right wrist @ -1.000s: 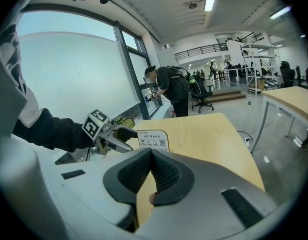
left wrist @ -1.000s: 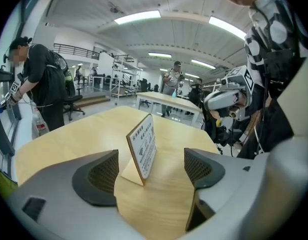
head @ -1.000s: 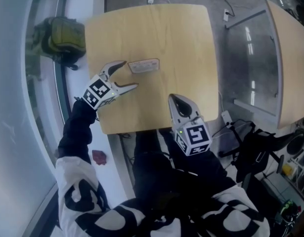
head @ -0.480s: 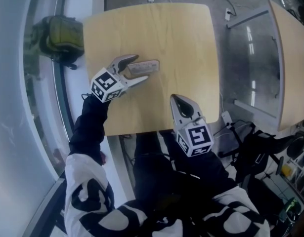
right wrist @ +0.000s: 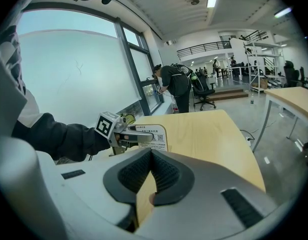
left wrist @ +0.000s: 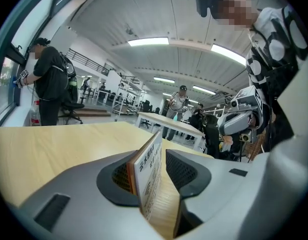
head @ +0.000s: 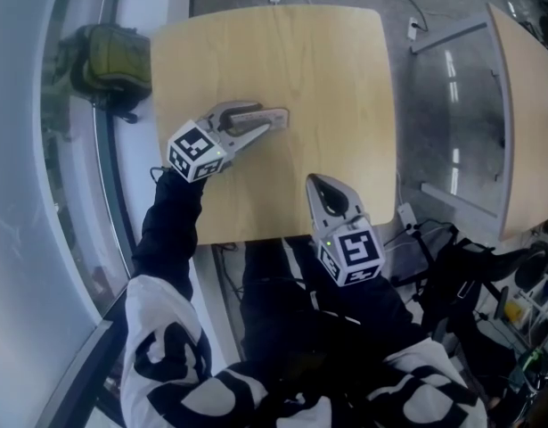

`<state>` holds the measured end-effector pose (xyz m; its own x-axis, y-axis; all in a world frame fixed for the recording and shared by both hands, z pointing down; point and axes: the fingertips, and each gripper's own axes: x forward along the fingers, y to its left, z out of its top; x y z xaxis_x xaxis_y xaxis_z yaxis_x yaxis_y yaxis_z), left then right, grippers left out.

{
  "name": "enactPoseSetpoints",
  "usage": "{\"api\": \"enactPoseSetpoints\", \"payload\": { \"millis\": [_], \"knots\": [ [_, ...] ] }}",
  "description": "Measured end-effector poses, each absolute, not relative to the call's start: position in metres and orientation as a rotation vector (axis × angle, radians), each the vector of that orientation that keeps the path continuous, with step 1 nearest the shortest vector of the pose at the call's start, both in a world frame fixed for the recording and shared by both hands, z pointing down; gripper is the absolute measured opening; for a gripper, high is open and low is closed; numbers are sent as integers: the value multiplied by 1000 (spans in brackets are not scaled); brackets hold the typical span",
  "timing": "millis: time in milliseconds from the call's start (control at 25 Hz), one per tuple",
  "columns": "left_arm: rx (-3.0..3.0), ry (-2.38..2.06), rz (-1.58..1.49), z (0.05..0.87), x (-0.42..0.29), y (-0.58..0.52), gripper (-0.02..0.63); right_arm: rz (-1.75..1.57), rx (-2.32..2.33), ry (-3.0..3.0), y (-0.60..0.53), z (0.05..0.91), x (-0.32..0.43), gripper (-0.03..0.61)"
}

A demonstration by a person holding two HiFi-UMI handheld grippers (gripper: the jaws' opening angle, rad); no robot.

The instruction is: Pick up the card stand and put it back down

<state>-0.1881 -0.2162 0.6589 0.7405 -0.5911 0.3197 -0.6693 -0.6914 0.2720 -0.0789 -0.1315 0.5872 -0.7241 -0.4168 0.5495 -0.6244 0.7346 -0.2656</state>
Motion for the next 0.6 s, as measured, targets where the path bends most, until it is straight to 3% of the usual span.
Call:
{"api": "enactPoseSetpoints", "payload": {
  "millis": [600],
  "knots": [
    [2566,-855,134,660,-180,-217,40,630,788,-2438,-128,601,-76,20]
  ]
}}
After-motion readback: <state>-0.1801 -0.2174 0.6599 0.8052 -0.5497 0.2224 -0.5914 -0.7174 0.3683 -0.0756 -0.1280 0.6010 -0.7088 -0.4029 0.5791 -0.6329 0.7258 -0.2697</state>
